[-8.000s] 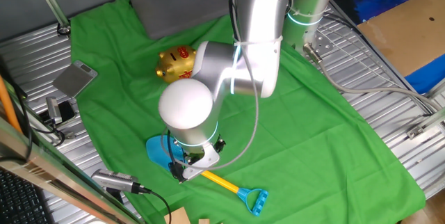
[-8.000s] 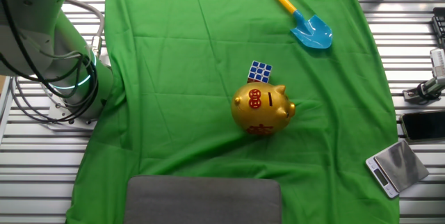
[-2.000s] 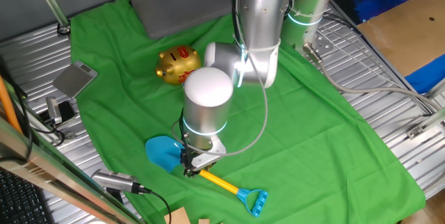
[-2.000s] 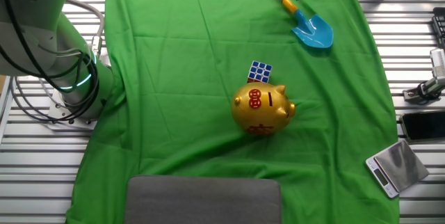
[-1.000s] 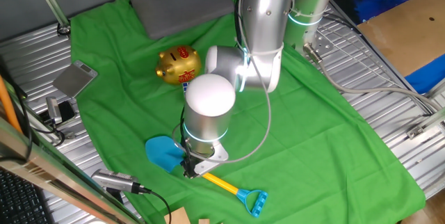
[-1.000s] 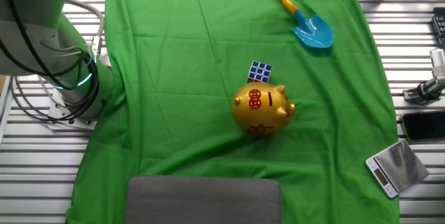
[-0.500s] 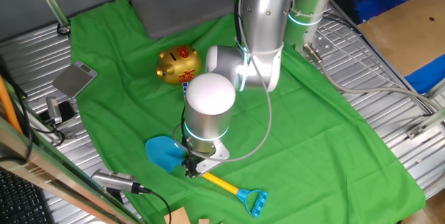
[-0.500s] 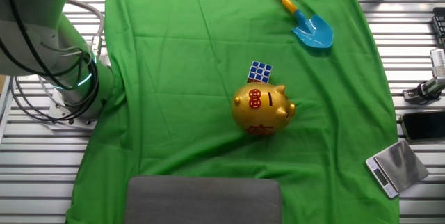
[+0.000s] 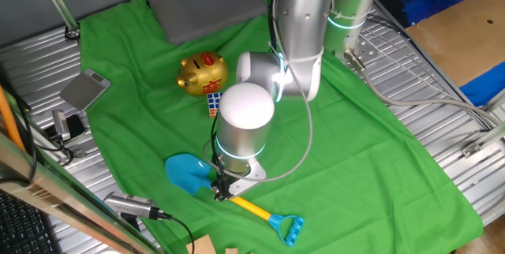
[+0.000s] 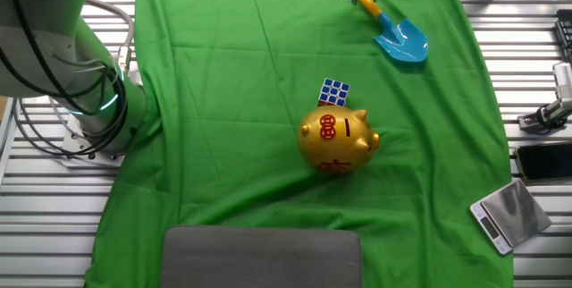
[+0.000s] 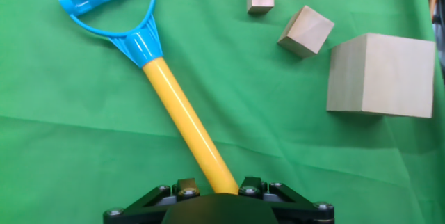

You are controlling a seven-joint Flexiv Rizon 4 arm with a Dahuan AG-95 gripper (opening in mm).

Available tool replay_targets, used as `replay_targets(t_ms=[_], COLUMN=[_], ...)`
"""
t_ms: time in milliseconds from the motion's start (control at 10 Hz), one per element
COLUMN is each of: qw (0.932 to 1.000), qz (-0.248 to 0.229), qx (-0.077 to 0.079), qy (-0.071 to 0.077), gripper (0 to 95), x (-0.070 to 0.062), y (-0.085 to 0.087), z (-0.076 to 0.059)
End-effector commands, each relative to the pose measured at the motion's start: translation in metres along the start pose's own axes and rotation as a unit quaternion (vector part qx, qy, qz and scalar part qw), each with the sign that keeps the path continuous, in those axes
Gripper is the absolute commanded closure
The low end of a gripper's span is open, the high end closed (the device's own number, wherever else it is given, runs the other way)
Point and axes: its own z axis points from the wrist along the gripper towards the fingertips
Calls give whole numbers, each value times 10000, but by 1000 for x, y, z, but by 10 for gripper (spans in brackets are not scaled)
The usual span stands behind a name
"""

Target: Use a shovel to scoop up an object

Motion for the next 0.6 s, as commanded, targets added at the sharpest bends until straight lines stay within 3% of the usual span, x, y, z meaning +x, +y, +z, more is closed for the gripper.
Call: replay_targets(t_ms=[100, 500, 600], qw=[10000, 10000, 9999], qz=[-6, 85, 137], qx=[-14, -13, -4], qy=[19, 43, 49], gripper=[570, 570, 950], x=[-3, -8, -10], y=[0, 2, 3], z=[1, 6, 8])
